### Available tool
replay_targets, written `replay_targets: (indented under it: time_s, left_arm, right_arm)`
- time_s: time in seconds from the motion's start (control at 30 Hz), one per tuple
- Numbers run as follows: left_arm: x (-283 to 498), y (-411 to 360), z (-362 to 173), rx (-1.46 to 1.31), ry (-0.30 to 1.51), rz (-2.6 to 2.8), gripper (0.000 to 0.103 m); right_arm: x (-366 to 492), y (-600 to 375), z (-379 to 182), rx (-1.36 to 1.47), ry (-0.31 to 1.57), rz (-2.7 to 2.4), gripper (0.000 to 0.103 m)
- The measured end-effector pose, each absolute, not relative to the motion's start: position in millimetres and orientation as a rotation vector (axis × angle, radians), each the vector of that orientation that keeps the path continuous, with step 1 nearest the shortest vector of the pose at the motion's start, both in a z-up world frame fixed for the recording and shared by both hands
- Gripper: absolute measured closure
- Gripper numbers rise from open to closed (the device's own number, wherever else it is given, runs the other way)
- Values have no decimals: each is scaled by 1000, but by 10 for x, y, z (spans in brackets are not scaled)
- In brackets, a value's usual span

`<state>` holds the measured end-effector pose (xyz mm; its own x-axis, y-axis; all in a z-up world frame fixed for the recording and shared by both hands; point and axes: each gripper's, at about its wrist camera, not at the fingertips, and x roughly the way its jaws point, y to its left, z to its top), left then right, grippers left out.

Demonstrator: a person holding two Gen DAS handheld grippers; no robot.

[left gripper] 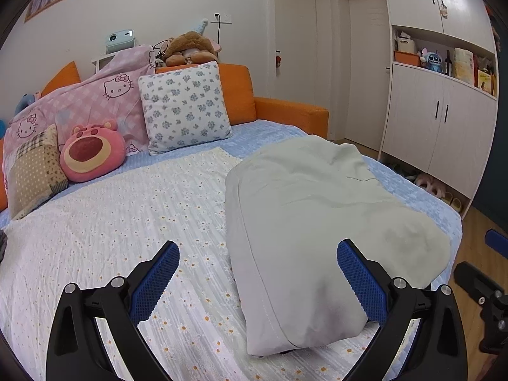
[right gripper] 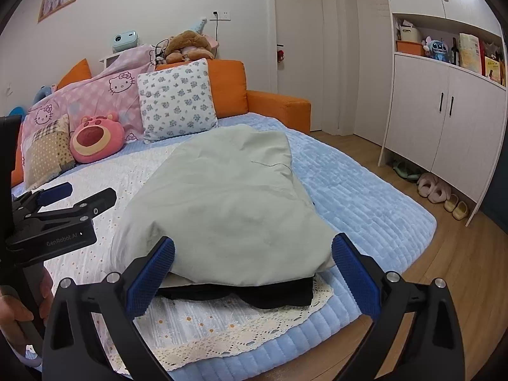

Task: Fold large clothes

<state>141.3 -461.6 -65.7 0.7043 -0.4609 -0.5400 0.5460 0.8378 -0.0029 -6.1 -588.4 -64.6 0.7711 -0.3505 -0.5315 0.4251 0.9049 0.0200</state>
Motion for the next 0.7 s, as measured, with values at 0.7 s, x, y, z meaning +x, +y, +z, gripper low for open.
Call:
replay_targets:
  time_s: [0.7]
  left_arm:
    - [1415, -4632, -714, 174, 553, -577, 2]
  right_arm:
    - [33, -5889, -719, 127, 554, -425, 5]
